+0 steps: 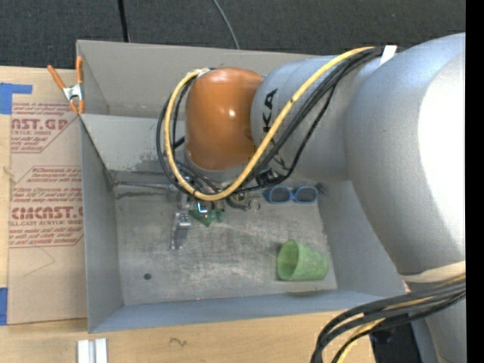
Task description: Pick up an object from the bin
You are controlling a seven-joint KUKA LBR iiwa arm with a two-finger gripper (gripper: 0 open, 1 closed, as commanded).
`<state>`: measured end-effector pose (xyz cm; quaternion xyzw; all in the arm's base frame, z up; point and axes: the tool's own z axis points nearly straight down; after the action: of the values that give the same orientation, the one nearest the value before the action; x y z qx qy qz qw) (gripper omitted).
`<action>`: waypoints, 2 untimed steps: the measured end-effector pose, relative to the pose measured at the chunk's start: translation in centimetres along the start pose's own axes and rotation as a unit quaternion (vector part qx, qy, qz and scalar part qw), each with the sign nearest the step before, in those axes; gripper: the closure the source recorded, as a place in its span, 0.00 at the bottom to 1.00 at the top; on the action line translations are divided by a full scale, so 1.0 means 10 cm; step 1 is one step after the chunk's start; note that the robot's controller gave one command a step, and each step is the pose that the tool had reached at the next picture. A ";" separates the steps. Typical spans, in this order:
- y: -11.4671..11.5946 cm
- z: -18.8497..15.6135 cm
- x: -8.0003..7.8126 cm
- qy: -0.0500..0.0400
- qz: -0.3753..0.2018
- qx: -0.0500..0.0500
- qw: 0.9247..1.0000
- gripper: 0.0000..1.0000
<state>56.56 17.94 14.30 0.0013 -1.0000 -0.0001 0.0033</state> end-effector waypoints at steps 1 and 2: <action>-0.80 0.11 -0.23 -0.004 0.012 0.002 1.000 0.00; -0.93 0.67 -0.31 -0.005 0.122 -0.003 0.992 0.00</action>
Offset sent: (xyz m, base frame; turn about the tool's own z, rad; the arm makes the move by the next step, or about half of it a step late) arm 0.0217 -0.0745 -0.0099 0.0176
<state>59.59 8.69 7.57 -0.1210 -0.9927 -0.0024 -0.0013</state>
